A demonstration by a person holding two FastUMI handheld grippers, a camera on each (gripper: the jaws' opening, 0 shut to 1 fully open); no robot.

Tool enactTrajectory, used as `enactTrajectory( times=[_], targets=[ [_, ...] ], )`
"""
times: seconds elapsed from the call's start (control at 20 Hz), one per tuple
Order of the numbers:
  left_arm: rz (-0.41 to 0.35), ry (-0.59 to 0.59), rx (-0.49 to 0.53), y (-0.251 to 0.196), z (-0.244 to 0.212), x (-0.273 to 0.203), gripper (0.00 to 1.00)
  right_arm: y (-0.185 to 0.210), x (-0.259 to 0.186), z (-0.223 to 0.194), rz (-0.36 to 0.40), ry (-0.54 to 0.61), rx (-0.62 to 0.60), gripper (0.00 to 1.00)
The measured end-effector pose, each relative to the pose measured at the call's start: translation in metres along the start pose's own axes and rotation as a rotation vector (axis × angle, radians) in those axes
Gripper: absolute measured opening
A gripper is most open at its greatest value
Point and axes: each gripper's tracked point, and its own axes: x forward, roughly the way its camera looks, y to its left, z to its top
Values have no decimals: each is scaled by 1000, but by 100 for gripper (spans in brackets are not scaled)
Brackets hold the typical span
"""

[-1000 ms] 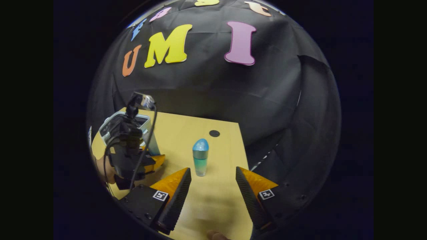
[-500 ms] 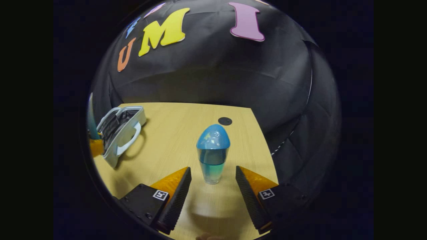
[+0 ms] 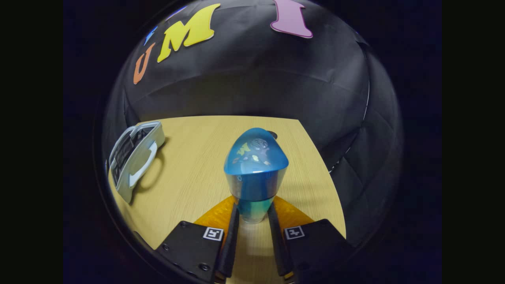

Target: First open the suitcase, pack the skin care products into it, and then close the suitcase.

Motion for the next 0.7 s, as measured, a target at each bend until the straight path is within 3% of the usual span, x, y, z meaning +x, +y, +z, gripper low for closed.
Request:
enactTrajectory(
  times=[0.3, 0.5, 0.7],
  targets=[
    [9, -19, 14, 49, 20, 20, 42, 20, -54, 2, -7, -6, 5, 39],
    [-41, -22, -14, 58, 26, 26, 42, 50, -122, 16, 18, -34, -1, 39],
    [-92, 26, -20, 66, 22, 64, 42, 85, -186, 29, 41, -46, 50, 39]
  ],
)
